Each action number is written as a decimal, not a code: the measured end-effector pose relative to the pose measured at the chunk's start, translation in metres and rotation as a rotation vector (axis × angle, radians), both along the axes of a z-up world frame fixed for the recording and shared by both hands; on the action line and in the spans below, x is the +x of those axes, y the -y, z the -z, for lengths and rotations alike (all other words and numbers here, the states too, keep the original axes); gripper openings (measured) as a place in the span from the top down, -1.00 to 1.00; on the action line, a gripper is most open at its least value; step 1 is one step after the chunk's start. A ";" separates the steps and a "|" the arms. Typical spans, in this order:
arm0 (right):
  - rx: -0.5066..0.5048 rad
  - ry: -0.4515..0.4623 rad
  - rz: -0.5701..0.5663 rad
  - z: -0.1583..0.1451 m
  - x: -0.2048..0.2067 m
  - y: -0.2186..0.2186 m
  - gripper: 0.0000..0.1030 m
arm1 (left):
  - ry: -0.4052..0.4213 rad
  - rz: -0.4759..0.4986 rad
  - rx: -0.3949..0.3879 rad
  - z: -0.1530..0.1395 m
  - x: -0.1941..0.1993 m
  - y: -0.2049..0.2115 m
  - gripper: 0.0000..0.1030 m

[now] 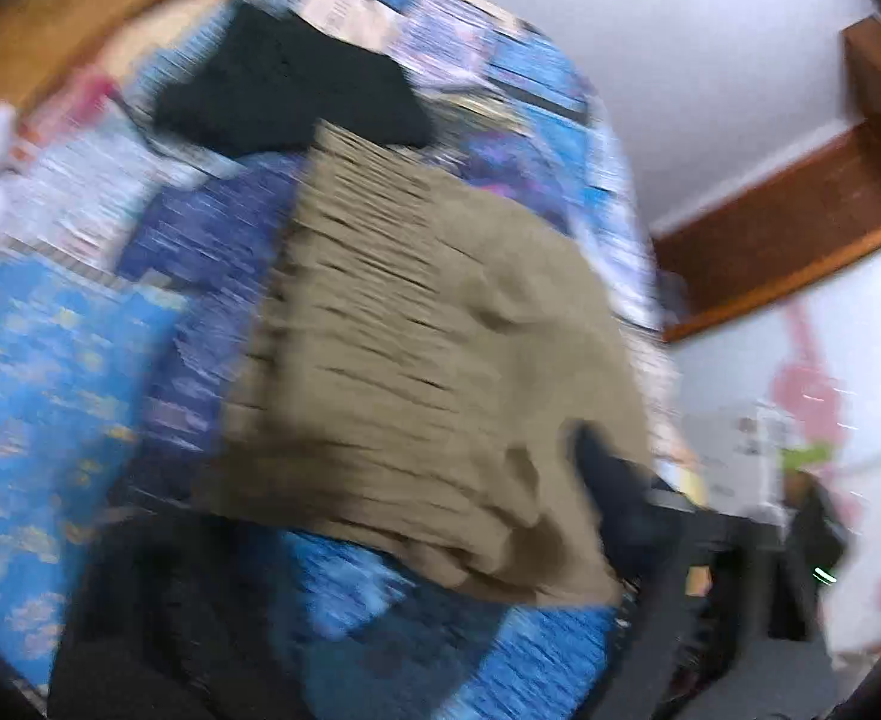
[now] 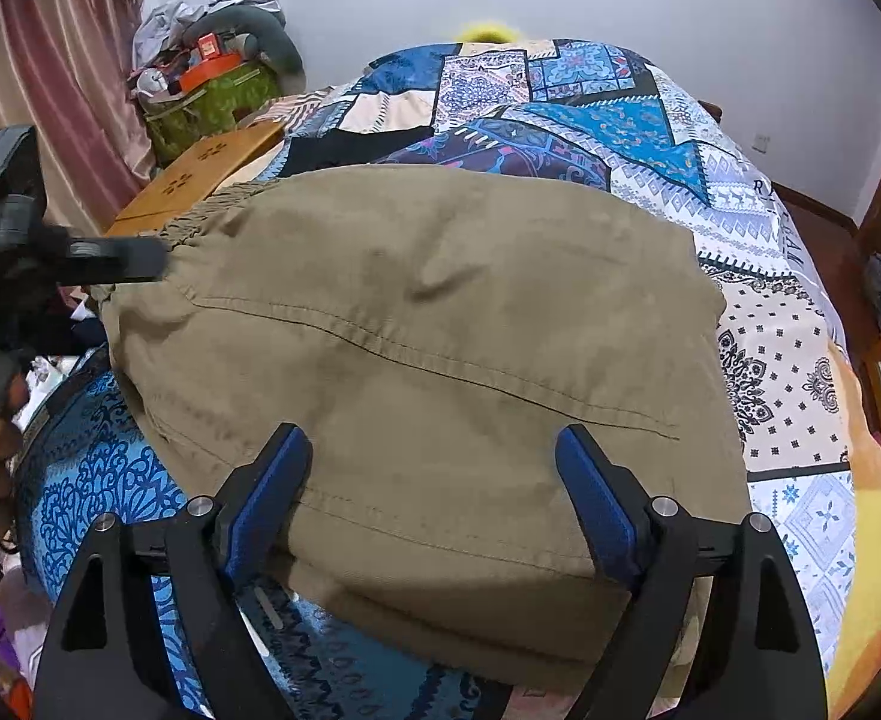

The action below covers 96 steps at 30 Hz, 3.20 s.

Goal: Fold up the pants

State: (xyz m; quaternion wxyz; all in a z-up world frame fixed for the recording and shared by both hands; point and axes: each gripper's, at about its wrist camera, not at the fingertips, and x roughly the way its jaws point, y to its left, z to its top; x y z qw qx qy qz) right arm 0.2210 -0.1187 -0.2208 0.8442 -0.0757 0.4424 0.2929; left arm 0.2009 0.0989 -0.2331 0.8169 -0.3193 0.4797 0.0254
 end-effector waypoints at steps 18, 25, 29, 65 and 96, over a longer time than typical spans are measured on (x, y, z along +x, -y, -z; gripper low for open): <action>0.167 -0.087 0.271 -0.007 0.001 0.075 -0.61 | 0.220 -0.105 0.581 -0.078 -0.054 -0.003 0.37; 0.161 -0.088 0.284 0.008 -0.007 0.076 -0.60 | 0.338 -0.021 0.657 -0.112 -0.044 0.034 0.44; 0.160 -0.095 0.273 0.007 -0.005 0.077 -0.60 | 0.388 0.091 0.607 -0.126 -0.027 0.063 0.49; 0.136 0.000 0.298 0.000 -0.021 0.091 -0.65 | 0.154 0.374 0.624 -0.075 0.122 0.060 -0.91; 0.093 0.133 0.362 -0.049 -0.048 0.105 -0.65 | -0.184 0.323 0.786 0.023 0.051 -0.030 -0.97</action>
